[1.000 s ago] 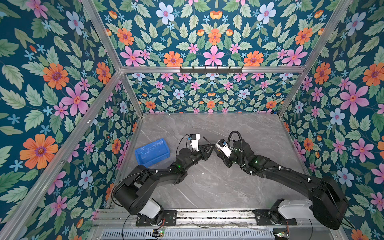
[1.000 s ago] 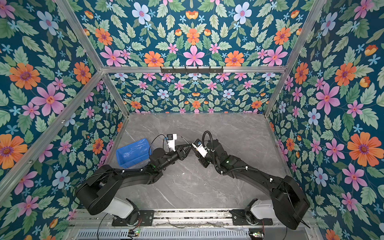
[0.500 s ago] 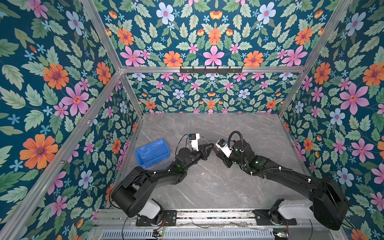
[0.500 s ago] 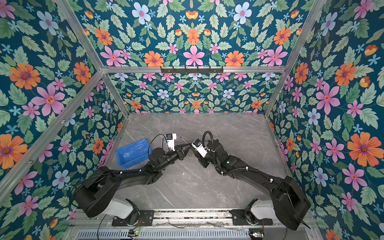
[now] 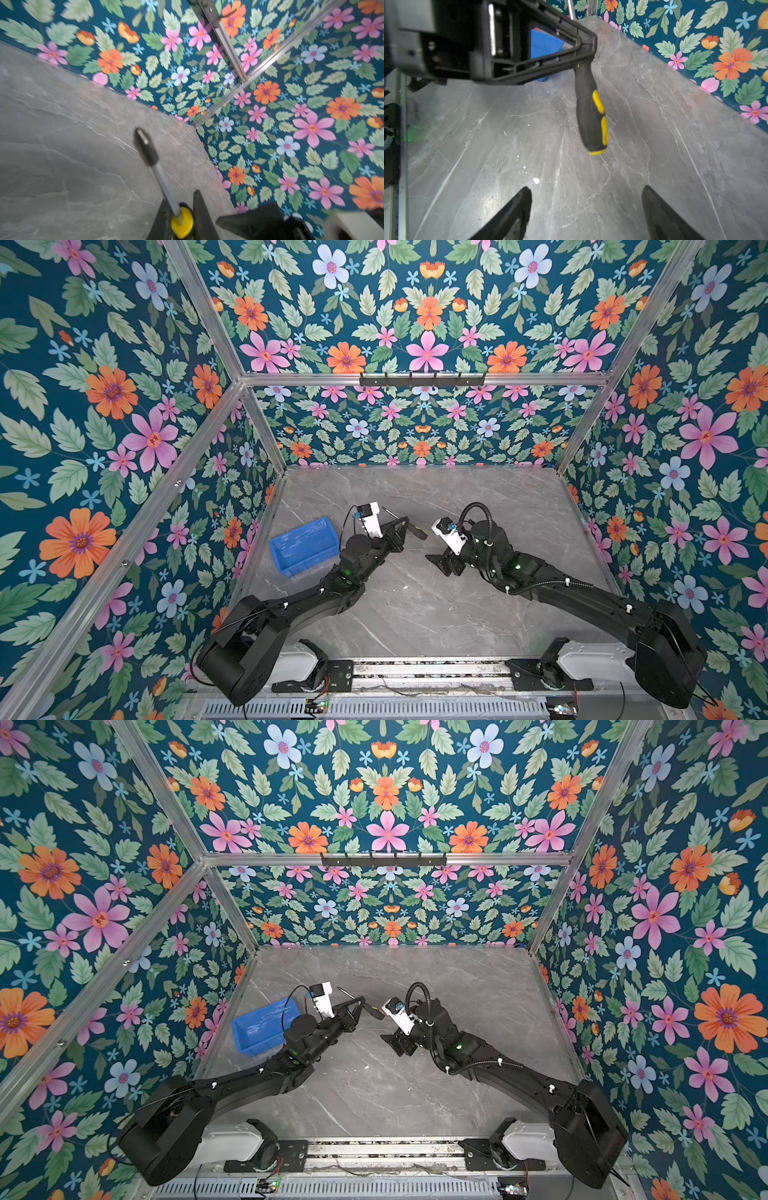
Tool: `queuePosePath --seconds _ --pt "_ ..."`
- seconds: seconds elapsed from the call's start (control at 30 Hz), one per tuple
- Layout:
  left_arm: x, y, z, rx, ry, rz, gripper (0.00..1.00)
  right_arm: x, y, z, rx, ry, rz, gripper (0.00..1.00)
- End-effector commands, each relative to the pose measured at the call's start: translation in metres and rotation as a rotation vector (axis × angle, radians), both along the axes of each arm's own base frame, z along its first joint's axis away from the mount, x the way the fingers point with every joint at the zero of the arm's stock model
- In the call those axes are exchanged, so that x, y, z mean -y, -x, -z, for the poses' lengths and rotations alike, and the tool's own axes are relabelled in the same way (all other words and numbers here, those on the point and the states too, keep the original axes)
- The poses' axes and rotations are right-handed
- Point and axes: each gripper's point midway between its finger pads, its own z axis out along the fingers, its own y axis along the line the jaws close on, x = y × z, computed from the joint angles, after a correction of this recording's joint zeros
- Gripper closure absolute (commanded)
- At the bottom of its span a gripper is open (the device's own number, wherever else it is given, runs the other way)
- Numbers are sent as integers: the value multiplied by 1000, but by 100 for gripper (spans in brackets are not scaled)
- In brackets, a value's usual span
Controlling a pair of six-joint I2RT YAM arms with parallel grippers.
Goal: Put the screwdriver in the bin
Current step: 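Carry the screwdriver over the blue bin with the left gripper while the right arm withdraws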
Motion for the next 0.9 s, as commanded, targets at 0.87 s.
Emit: queuePosePath --seconds 0.87 --pt "-266 -24 57 -342 324 -918 100 -95 24 -48 117 -127 -223 10"
